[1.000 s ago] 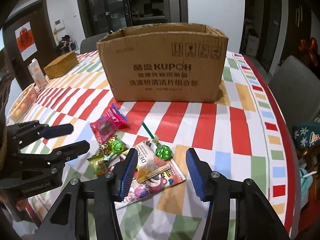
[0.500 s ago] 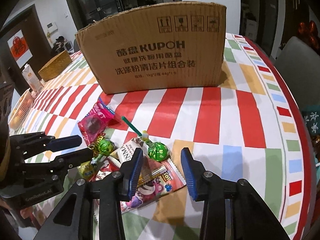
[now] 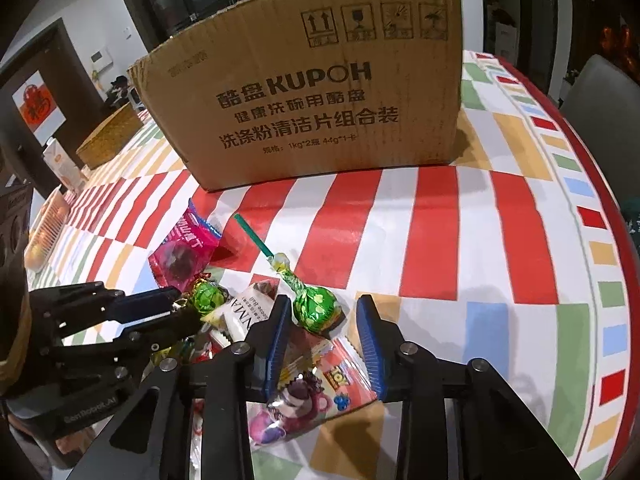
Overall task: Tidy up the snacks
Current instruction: 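Grasp the gold-wrapped candy with the left tool while the right tool grasps the green lollipop, then carry the candy and lollipop over the box and open both tools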
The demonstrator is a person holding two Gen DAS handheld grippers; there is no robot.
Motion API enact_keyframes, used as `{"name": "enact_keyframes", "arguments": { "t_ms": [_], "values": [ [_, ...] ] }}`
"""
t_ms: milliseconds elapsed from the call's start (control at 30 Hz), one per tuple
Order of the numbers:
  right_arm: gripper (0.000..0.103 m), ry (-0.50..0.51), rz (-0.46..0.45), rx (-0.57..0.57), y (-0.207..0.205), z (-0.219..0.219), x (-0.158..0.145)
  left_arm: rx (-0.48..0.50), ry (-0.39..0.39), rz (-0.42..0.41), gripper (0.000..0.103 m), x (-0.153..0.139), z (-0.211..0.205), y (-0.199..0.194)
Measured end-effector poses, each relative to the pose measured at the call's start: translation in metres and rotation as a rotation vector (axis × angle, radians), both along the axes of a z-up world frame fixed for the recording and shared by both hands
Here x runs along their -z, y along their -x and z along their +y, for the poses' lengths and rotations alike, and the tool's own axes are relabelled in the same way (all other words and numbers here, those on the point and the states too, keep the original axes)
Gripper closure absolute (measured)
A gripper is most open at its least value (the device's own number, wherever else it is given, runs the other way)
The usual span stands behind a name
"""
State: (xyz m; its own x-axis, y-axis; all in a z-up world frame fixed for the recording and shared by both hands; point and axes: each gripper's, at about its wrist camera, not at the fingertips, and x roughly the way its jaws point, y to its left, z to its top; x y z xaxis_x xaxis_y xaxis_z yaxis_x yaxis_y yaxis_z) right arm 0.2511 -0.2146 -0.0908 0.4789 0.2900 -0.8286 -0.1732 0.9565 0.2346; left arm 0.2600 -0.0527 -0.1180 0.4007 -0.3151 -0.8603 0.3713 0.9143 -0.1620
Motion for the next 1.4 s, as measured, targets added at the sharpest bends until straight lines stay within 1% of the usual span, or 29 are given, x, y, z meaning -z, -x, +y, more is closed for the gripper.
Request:
{"name": "enact_keyframes", "arguments": {
  "t_ms": [67,133,167,200,367,500,733,1100,1400],
  "values": [
    [0.07,-0.002,0.004,0.001,-0.004,0.001,0.002,-0.004,0.013,0.004,0.076,0.001,0.002,-0.001],
    [0.076,-0.001,0.019,-0.01,-0.006,0.003,0.005,-0.007,0.025,0.004,0.077,0.001,0.004,-0.001],
    [0.076,-0.006,0.034,-0.015,-0.008,0.004,0.008,-0.008,0.025,0.002,0.083,0.001,0.004,-0.001],
    [0.076,-0.005,0.028,-0.015,-0.007,0.006,0.009,-0.011,0.018,0.001,0.086,0.001,0.004,-0.001],
    [0.077,0.015,0.018,-0.019,-0.003,0.011,0.008,-0.022,0.024,0.0,0.086,0.0,0.007,-0.001],
    [0.077,0.028,-0.006,-0.011,0.003,0.011,0.001,-0.041,0.031,-0.027,0.086,-0.007,0.01,0.002],
    [0.077,0.04,-0.078,-0.005,0.014,0.01,-0.025,-0.049,0.043,-0.107,0.086,-0.035,0.011,0.012],
    [0.077,-0.008,-0.204,-0.013,0.037,0.005,-0.077,-0.073,0.055,-0.249,0.086,-0.093,0.01,0.031],
    [0.077,-0.035,-0.283,0.001,0.038,0.003,-0.11,-0.079,0.087,-0.345,0.086,-0.131,0.01,0.025]
  ]
}}
